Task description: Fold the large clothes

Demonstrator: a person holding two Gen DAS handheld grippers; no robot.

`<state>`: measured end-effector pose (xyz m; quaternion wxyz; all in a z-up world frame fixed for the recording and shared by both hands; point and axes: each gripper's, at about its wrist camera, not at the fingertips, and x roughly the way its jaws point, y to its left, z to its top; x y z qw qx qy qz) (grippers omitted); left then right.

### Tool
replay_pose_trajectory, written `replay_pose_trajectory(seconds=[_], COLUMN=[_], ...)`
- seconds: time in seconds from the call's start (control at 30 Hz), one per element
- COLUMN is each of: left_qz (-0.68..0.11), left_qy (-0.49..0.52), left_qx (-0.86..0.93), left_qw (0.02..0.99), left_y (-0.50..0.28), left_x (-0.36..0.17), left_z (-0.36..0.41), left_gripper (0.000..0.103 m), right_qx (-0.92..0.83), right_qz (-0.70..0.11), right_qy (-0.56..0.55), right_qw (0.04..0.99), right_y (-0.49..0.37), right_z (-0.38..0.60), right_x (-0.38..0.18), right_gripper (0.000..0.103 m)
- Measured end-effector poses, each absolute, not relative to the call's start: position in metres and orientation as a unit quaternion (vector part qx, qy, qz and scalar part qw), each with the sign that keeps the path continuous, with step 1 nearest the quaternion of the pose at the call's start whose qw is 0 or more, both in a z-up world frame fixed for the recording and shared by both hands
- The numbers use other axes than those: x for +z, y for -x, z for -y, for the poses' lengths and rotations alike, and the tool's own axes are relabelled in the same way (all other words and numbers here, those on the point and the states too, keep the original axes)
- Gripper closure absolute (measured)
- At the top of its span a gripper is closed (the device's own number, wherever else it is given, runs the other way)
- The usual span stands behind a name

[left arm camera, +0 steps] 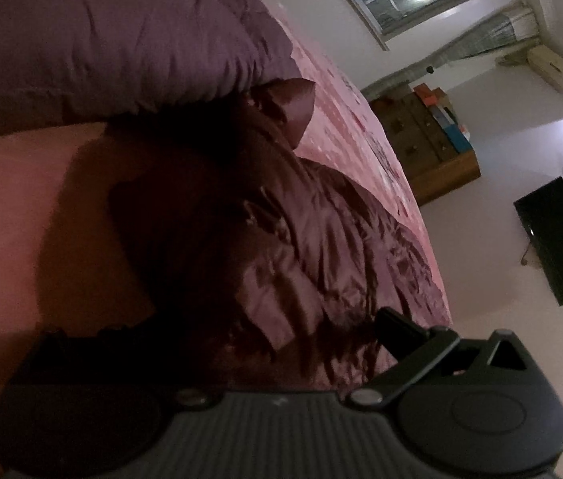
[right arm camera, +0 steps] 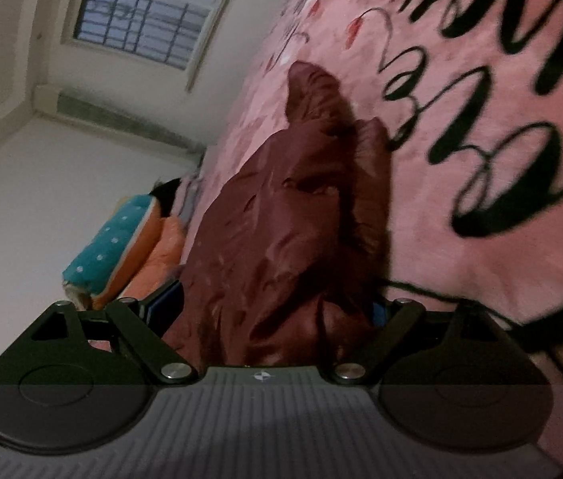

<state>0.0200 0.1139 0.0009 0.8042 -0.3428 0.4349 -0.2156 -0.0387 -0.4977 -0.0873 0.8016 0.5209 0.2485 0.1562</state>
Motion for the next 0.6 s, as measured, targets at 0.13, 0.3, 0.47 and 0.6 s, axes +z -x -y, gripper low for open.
replay_pose_trajectory(seconds=[0.13, 0.3, 0.47, 0.6], left_qz=[-0.432, -0.424, -0.406, -0.392], left_qy=[0.340, 0.318, 0.274, 0.239], left_qx=[-0.216, -0.187, -0.154, -0.139], left_qw=[0.807, 0.827, 0.858, 0.878], left_y=[-0.024, -0.021, -0.015, -0.014], left_x=[0.002, 0.008, 0.022, 0.041], left_z=[-0.106, -0.087, -0.061, -0.042], left_gripper=[0.002, 0.002, 0.021, 0.044], right_qx=[0.160, 0.109, 0.075, 0.029], right_qz=[-0.254, -0.279, -0.280, -0.270], right_qy=[-0.503, -0.431, -0.396, -0.313], right_qw=[0.811, 0.851, 0.871, 0.910], right_y=[0.037, 0.034, 0.046, 0.056], right_z=[0.494, 0.475, 0.464, 0.441], right_x=[-0.081, -0.067, -0.055, -0.031], right_gripper=[0.000, 0.012, 0.037, 0.053])
